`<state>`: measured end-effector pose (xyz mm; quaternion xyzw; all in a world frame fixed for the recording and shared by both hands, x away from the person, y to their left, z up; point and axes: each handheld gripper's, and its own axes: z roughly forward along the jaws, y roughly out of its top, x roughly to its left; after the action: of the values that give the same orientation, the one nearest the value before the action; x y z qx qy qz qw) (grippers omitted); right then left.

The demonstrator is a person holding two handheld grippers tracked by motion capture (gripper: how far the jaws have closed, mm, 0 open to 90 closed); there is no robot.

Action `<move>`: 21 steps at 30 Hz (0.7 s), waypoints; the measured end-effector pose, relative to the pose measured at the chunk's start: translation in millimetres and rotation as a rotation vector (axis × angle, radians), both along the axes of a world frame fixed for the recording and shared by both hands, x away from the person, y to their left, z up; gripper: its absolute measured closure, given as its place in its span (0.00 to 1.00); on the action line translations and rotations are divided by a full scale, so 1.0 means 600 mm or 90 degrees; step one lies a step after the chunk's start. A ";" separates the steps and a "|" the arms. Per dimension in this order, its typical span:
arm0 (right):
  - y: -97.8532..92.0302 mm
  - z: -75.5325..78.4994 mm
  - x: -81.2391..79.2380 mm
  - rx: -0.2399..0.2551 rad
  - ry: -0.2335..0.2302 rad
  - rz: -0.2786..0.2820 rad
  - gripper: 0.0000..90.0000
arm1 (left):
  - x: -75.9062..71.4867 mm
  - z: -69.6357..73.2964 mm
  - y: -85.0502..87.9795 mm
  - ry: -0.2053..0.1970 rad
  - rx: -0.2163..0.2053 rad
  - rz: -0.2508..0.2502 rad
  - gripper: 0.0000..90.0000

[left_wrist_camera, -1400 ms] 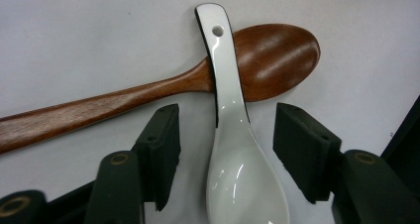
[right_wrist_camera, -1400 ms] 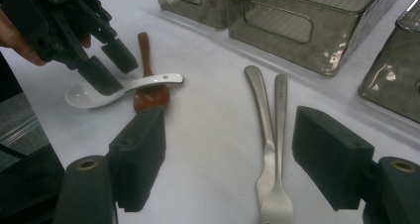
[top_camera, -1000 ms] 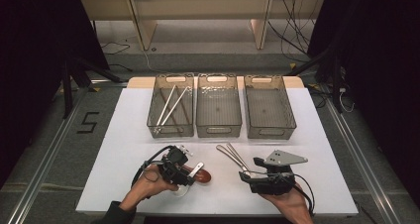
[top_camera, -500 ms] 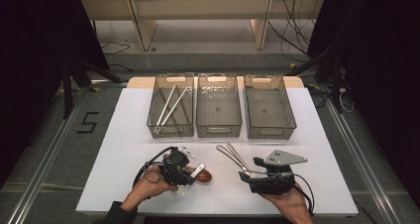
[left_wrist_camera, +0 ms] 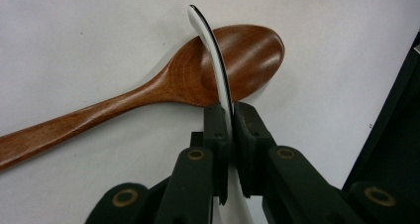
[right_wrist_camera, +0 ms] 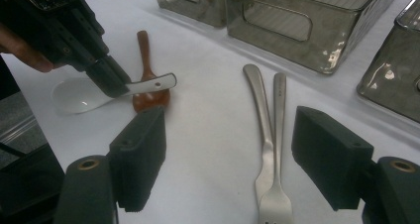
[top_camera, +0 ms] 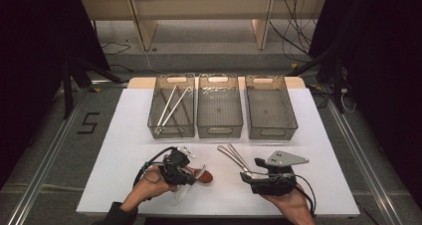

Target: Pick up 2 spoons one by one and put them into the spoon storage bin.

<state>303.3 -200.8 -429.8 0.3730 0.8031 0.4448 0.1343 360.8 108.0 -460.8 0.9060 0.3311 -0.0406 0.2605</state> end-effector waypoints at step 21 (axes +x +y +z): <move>-0.003 0.003 0.000 0.005 0.000 -0.005 0.34 | 0.038 0.066 0.012 -0.057 -0.062 0.022 0.94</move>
<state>303.3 -202.5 -428.2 0.3766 0.7999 0.4476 0.1341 383.3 115.4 -421.5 0.8873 0.3324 -0.0117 0.3195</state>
